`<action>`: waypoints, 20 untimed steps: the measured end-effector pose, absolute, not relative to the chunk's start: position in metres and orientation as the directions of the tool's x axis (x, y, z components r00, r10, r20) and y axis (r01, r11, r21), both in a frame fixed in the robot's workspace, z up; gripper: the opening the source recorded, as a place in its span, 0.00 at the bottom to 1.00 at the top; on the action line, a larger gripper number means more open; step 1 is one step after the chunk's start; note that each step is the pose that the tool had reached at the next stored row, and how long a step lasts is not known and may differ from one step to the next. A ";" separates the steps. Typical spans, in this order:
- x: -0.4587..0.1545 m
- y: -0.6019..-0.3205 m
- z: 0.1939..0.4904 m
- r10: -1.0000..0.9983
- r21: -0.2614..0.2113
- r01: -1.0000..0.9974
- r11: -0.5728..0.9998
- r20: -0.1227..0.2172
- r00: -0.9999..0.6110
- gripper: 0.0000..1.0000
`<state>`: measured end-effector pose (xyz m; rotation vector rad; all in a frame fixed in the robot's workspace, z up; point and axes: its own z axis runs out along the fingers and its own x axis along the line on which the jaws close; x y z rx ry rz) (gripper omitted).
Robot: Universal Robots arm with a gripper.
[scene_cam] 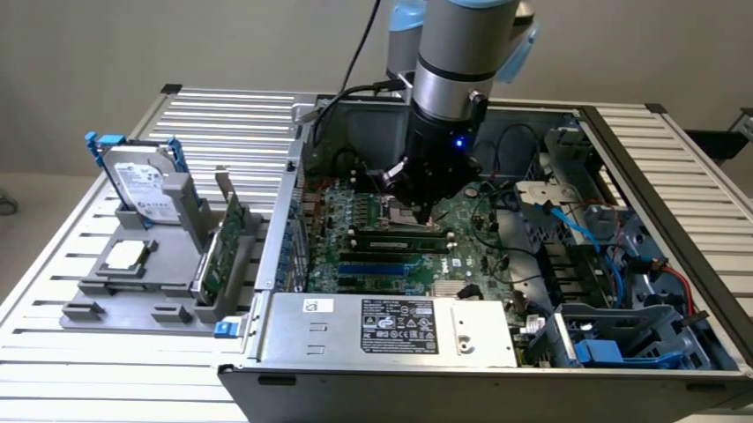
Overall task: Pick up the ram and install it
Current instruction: 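Press down the ram until it locks into place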
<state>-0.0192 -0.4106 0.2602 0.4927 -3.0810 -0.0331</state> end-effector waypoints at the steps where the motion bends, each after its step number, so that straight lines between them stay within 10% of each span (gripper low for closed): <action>1: -0.019 -0.411 0.260 -0.301 0.024 -0.300 0.954 0.018 -0.954 0.11; 20: -0.022 -0.413 0.265 -0.128 0.023 -0.127 0.992 0.015 -0.992 0.11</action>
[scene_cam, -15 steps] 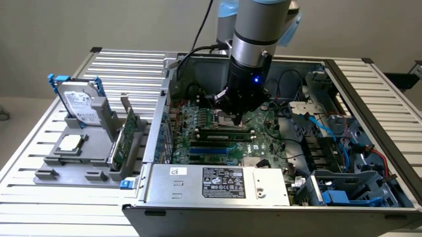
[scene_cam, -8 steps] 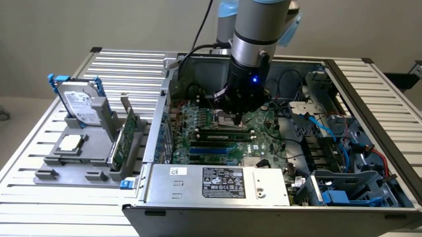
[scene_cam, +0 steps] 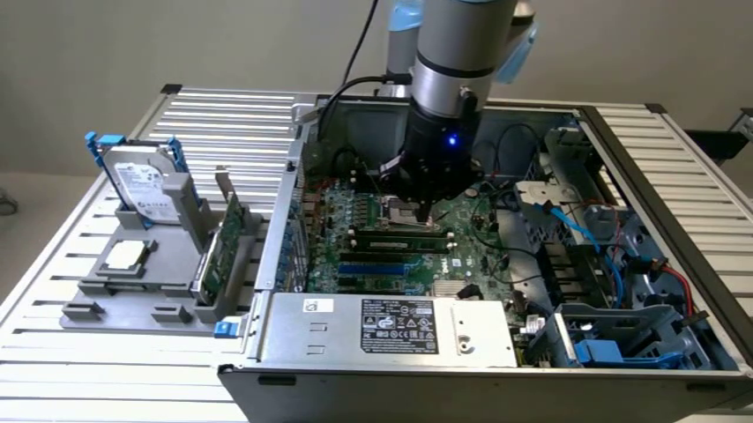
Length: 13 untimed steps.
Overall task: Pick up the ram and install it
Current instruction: 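Press down the ram until it locks into place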
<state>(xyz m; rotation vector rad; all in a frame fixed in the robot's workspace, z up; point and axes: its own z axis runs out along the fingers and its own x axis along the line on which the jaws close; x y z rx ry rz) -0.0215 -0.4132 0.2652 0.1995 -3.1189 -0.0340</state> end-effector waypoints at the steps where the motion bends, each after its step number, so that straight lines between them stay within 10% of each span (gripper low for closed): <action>1: -0.023 -0.415 0.266 -0.128 0.023 -0.127 0.992 0.014 -0.992 0.11; 13: -0.028 -0.418 0.267 -0.068 0.023 -0.068 0.997 0.014 -0.998 0.11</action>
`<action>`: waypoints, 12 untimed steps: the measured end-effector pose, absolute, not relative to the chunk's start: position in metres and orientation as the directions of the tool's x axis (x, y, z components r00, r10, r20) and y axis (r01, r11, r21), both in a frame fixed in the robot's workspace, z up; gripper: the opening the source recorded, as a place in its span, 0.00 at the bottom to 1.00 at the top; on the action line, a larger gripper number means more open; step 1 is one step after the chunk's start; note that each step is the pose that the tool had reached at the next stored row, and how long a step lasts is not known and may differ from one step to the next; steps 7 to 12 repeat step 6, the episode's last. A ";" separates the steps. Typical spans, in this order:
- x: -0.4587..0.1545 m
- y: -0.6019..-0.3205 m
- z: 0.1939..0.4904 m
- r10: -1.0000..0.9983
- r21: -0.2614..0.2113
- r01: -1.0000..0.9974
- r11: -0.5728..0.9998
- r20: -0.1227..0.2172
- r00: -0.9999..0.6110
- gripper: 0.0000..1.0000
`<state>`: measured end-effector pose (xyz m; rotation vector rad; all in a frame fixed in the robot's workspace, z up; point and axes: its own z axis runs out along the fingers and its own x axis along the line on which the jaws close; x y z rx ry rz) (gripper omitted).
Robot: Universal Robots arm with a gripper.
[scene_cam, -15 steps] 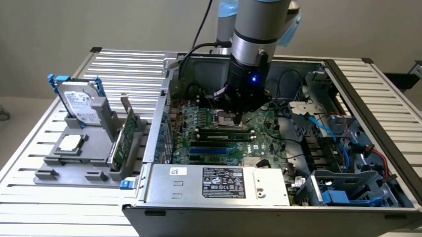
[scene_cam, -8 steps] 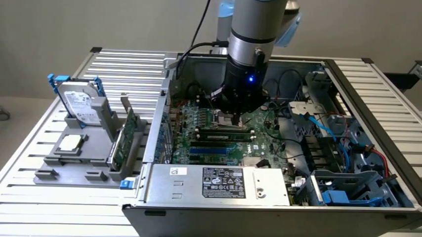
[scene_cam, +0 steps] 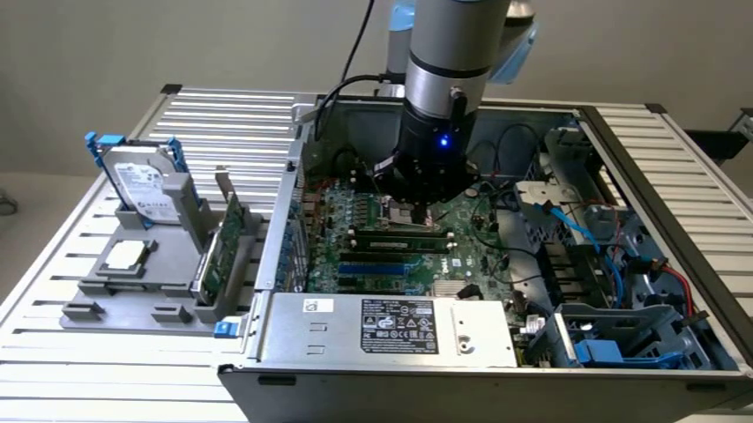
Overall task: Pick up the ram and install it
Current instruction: 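Press down the ram until it locks into place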
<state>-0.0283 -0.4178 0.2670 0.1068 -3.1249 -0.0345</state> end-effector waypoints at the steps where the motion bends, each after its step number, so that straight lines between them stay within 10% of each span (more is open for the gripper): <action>1: -0.028 -0.418 0.267 -0.069 0.023 -0.068 0.997 0.014 -0.998 0.11; 12: -0.028 -0.418 0.267 -0.069 0.023 -0.068 0.997 0.014 -0.998 0.11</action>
